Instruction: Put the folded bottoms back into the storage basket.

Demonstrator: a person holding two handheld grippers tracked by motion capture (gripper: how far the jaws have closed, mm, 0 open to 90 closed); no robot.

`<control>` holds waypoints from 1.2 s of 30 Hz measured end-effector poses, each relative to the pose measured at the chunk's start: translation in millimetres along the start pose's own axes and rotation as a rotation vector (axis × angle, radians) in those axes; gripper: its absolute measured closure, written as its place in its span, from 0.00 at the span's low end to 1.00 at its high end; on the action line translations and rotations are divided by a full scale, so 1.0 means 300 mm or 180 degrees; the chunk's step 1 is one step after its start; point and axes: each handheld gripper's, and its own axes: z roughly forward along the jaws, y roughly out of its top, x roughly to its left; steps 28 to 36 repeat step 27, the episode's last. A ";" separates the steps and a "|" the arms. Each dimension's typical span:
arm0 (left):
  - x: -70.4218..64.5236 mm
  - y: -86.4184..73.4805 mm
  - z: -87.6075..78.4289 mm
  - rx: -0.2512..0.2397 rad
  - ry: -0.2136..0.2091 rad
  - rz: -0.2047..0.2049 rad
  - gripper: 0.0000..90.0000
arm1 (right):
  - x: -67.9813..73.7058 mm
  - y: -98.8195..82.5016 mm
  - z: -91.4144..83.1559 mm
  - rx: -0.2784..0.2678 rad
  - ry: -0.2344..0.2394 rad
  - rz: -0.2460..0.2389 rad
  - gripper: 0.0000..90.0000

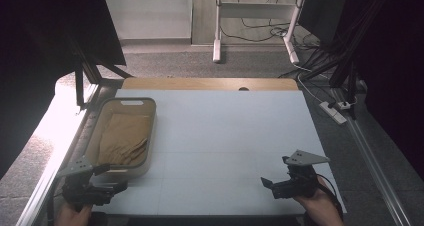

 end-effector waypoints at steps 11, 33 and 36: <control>0.004 0.001 0.001 -0.0014 -0.0019 -0.0035 0.01 | -0.064 -0.076 -0.116 -0.0246 -0.0154 0.0402 0.00; 0.009 0.003 0.001 -0.0046 -0.0066 -0.0034 0.01 | -0.054 -0.106 -0.159 -0.0063 -0.0424 0.0352 0.00; 0.009 0.003 0.001 -0.0046 -0.0066 -0.0034 0.01 | -0.054 -0.106 -0.159 -0.0063 -0.0424 0.0352 0.00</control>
